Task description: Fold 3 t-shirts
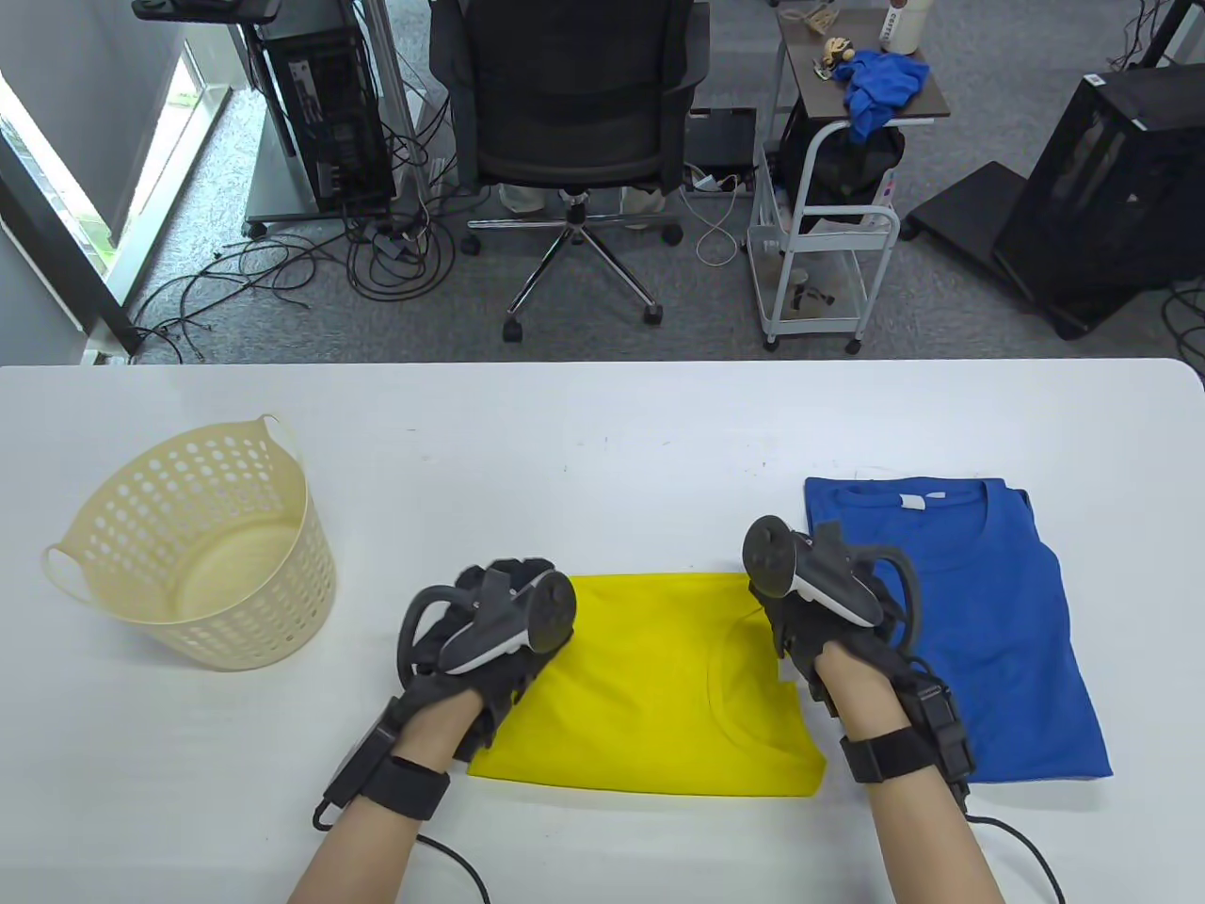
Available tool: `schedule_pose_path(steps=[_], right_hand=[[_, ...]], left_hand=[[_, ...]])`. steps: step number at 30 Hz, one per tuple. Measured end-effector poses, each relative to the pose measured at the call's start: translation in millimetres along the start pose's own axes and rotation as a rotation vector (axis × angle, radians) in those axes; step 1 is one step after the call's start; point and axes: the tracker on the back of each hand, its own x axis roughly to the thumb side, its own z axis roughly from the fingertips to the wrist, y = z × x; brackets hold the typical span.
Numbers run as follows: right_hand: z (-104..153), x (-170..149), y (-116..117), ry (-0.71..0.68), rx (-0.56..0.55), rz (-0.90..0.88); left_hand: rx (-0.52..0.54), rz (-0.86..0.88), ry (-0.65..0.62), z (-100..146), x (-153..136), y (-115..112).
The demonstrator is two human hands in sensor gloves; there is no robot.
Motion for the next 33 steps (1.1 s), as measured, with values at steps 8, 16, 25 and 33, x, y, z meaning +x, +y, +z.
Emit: schedule_pose_path(steps=[8, 16, 25, 33], right_hand=[[32, 24, 22, -0.087, -0.079, -0.029], [38, 21, 25, -0.081, -0.122, -0.037], [46, 60, 62, -0.215, 0.031, 0.106], [40, 72, 80, -0.247, 0.249, 0.127]], left_hand=[[-0.100, -0.035, 0.042, -4, 1, -38], [-0.071, -0.172, 0.176, 16, 10, -24], [0.095, 0.069, -0.022, 32, 22, -11], [0.158, -0.052, 0.235, 30, -18, -12]])
